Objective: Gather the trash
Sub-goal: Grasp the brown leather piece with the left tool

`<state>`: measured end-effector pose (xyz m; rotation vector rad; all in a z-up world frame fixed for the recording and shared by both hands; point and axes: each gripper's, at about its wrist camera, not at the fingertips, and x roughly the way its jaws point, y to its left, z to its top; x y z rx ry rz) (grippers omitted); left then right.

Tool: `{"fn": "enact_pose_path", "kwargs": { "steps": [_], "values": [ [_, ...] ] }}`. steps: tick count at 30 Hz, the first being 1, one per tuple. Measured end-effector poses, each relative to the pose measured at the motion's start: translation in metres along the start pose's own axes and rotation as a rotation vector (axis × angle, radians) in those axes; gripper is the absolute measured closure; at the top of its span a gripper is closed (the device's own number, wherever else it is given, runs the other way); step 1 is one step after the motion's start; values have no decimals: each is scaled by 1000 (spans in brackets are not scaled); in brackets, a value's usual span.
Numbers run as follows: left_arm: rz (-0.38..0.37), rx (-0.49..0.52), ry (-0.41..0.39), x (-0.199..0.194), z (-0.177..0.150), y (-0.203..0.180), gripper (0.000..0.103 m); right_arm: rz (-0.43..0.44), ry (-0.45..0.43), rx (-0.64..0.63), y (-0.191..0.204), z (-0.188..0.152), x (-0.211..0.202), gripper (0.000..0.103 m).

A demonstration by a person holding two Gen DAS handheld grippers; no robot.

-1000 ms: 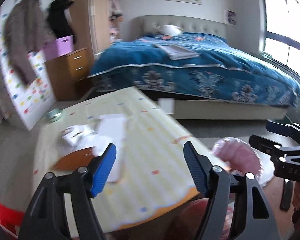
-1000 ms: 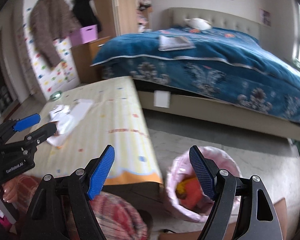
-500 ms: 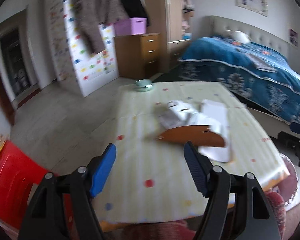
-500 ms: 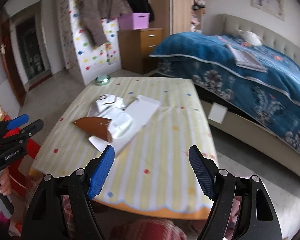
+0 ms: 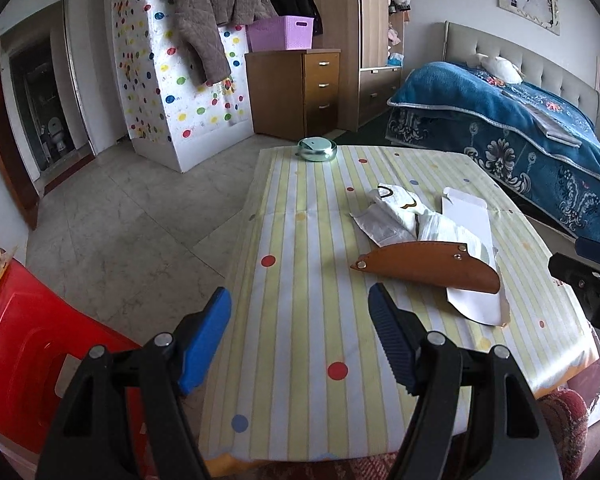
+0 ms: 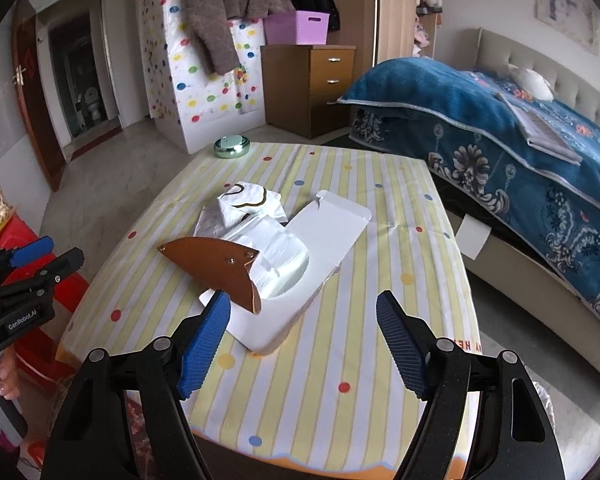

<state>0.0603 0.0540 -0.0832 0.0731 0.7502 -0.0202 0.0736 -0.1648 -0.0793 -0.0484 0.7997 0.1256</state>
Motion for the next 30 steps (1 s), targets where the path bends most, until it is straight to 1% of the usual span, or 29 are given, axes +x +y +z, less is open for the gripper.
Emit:
{"fn": "enact_pose_path", "kwargs": {
  "steps": [3,5,7,10,15,20,22,24,28,30],
  "values": [
    [5,1,7,6,2,-1,34,5,7,-1,0,3,10,34],
    [10,1,10,10,3,0,34,9,15,-6,0,2,16,42],
    [13,4,18,15,4,0,34,16,25,-10,-3,3,20,53],
    [16,13,27,21,5,0,34,31,39,-9,-3,4,27,62],
    [13,19,33,26,9,-5,34,50,55,-17,1,1,36,63],
    [7,33,36,25,8,-11,34,47,78,-37,6,-2,49,64],
    [6,37,35,23,8,-13,34,44,101,-44,8,-4,57,68],
    [7,37,35,23,7,-13,34,49,118,-51,10,-5,61,69],
    [12,34,33,20,6,-12,34,119,135,-86,28,-12,59,69],
    [15,32,30,17,6,-11,34,172,139,-122,47,-17,56,69]
  ]
}}
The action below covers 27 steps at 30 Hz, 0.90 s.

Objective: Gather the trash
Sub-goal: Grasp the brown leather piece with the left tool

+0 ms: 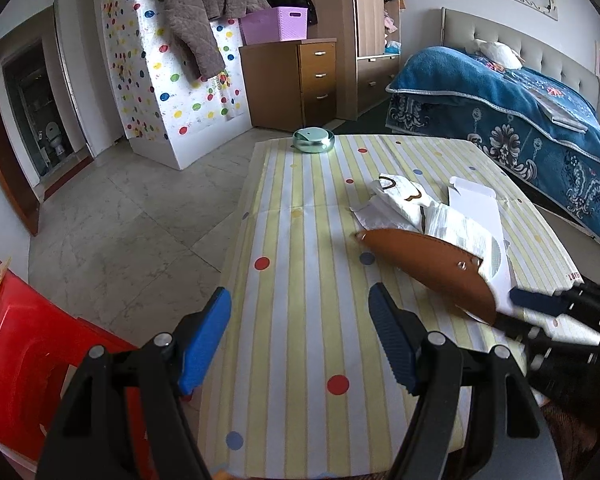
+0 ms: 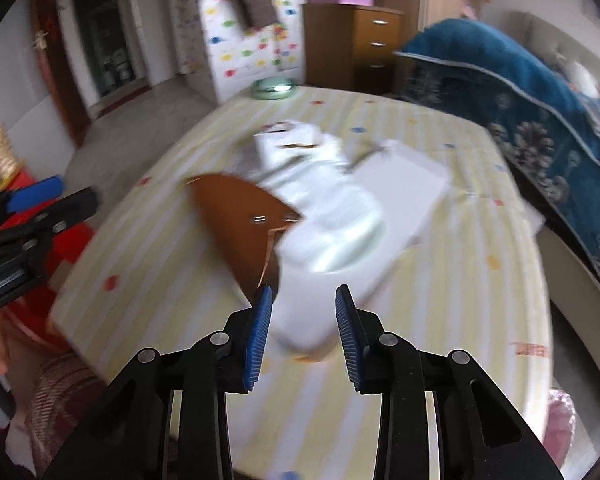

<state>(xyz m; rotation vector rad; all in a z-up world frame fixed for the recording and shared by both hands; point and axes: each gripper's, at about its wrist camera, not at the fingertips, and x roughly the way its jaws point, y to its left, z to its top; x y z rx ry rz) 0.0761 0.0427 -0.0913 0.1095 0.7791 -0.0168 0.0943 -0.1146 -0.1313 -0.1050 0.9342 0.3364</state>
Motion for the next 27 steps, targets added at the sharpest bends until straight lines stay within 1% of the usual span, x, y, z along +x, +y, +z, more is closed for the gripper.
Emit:
{"fn": "enact_pose_path", "kwargs": {
  "steps": [1,4,8,9,12,15,16,19,23,25,26,27],
  "values": [
    [2,-1,-1,-1,0,1,34,5,1,-4,0,-1,1,69],
    [7,-4,-3,-5,-2,4,34,58,6,-45,20,-5,1,69],
    [9,-2,-1,-7,-4,4,33,53,-12,-48,23,-9,-9,69],
    [4,-2,-1,-7,-5,4,31,48,-14,-45,23,-11,-11,68],
    [-18,9,4,-7,-6,-5,25,-10,-32,-4,4,-17,-25,68],
    [-64,32,29,-1,-7,-24,17,-48,-45,33,-7,-21,-32,67],
    [-72,35,38,2,-6,-30,17,-75,-59,64,-18,-24,-38,64],
    [-107,33,79,16,-3,-48,17,-94,-75,102,-26,-23,-43,54],
    [-146,-7,107,30,7,-63,17,-117,-99,153,-55,-28,-53,51],
    [-153,-25,116,38,14,-69,17,-121,-100,160,-64,-27,-53,51],
    [-154,-31,122,43,18,-72,18,-126,-101,164,-68,-28,-54,51],
    [-154,-35,132,47,20,-74,22,-131,-101,167,-73,-29,-55,51]
  ]
}}
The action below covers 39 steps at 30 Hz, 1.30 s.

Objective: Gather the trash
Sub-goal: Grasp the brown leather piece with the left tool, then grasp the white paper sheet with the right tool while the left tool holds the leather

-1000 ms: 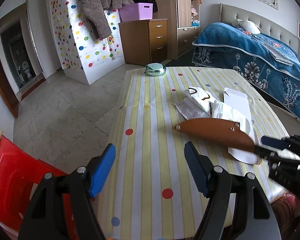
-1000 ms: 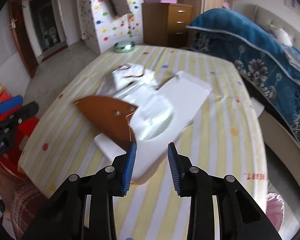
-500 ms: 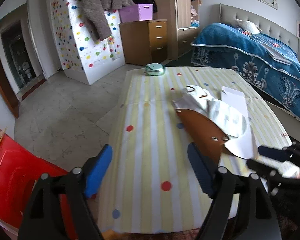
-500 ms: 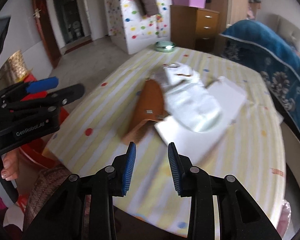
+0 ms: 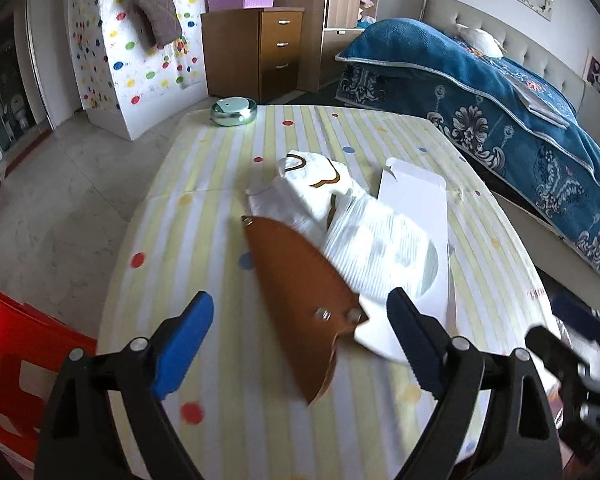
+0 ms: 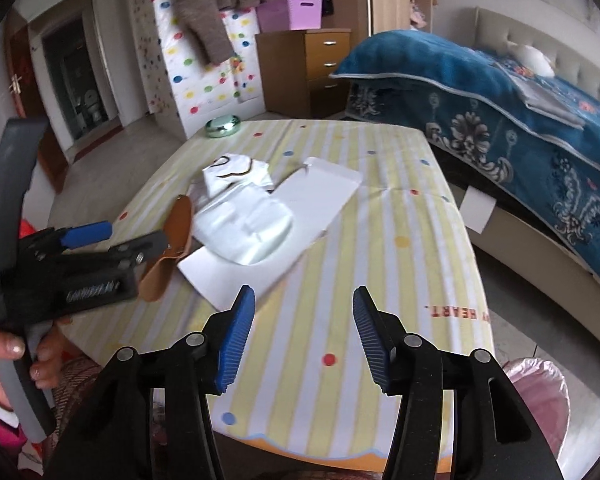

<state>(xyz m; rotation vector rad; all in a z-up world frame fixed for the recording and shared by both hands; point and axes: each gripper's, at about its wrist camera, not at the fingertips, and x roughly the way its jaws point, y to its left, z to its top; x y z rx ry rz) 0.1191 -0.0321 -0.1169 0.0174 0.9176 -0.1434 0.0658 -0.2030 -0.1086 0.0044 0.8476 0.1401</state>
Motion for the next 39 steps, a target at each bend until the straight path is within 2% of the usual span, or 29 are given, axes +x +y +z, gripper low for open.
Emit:
{"fn": "enact_pose_path", "kwargs": {
  "steps": [7,8,9,14,20,22,23,30,32,39],
  "values": [
    [5,-26,112,29,-2,-6,35,-7,10,21,-12,-3,2,51],
    [-8,-39,128,31,-5,-5,42,-5,9,23,-14,-3,2,51],
    [-17,-46,132,32,-7,-4,43,-6,9,23,-13,-4,3,51],
    [-40,-43,101,22,-11,4,45,-6,7,14,-14,-4,2,51],
    [-52,-13,-17,-14,-13,21,46,2,4,-9,-1,-2,4,50],
    [-42,-9,-42,-24,-15,29,46,8,-1,-28,6,1,6,40],
    [-35,-8,-52,-28,-16,33,46,11,0,-36,9,4,8,38],
    [8,1,-89,-37,-12,54,46,24,23,-84,37,20,28,29],
    [6,-1,-88,-37,-12,57,46,14,38,-116,47,24,39,28],
    [8,-9,-71,-27,-16,67,45,23,81,-112,66,25,61,28]
  ]
}}
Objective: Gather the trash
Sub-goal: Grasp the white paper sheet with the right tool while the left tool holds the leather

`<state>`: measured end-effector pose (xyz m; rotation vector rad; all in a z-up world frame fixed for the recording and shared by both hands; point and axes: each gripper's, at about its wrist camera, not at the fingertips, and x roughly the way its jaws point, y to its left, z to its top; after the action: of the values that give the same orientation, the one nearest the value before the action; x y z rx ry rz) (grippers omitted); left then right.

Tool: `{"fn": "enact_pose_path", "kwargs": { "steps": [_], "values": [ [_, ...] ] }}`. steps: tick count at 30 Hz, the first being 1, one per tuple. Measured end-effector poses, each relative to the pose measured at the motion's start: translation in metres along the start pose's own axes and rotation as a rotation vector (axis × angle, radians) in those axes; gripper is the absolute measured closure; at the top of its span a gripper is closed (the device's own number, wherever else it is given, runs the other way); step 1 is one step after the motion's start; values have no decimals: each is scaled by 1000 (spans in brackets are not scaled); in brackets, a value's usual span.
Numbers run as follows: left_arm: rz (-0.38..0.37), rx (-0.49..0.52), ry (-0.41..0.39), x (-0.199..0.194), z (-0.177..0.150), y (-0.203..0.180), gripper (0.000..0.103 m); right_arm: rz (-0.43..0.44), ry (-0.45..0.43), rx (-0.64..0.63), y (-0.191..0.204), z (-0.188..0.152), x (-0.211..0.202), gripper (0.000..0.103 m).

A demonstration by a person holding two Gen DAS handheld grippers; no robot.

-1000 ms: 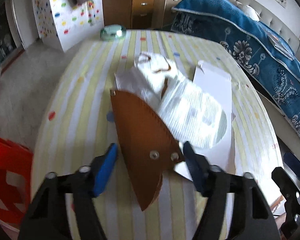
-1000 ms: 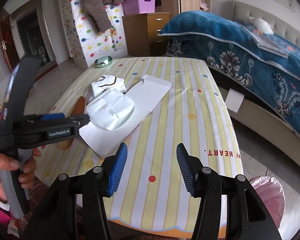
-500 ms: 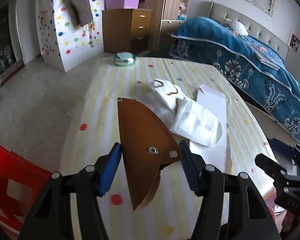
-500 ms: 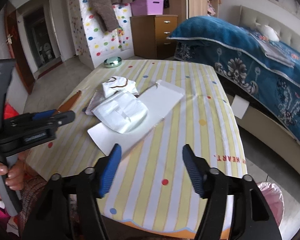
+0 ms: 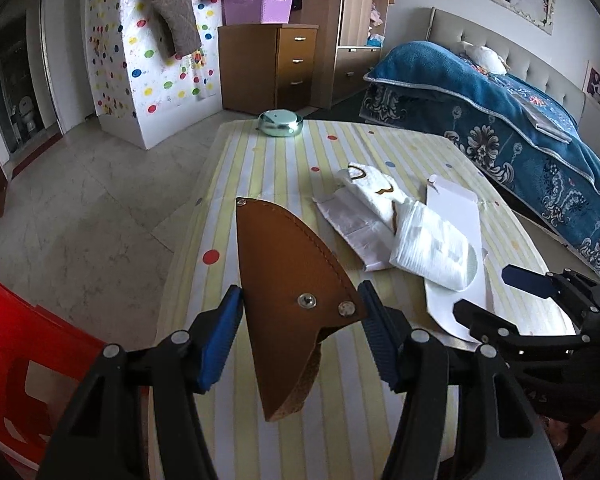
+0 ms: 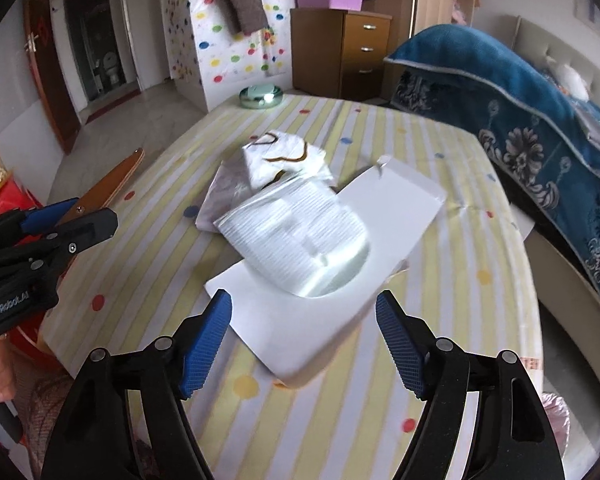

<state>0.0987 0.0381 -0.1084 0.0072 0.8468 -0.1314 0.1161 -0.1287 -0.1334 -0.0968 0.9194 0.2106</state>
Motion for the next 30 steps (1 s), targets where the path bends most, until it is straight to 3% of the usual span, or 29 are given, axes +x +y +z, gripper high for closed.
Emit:
{"fn": "enact_pose_path", "kwargs": {
  "steps": [6,15,21,23,25,27,30],
  "values": [
    [-1,9,2,2,0,2,45,-18,-24,-25,17,14,21,21],
    [-12,16,15,7,-2,3,45,-15,41,-95,20,36,57,21],
    [-10,13,14,6,-3,2,45,-51,16,-184,32,32,49,22],
    [-10,14,14,5,-4,2,45,-55,15,-167,30,32,49,29],
    [-7,16,13,5,-3,2,45,-59,11,-131,26,34,48,49],
    [-6,16,9,2,-4,2,45,-52,1,-114,26,34,44,59],
    [-7,19,-4,-6,-4,1,45,-36,-72,-73,20,39,16,90]
  ]
}}
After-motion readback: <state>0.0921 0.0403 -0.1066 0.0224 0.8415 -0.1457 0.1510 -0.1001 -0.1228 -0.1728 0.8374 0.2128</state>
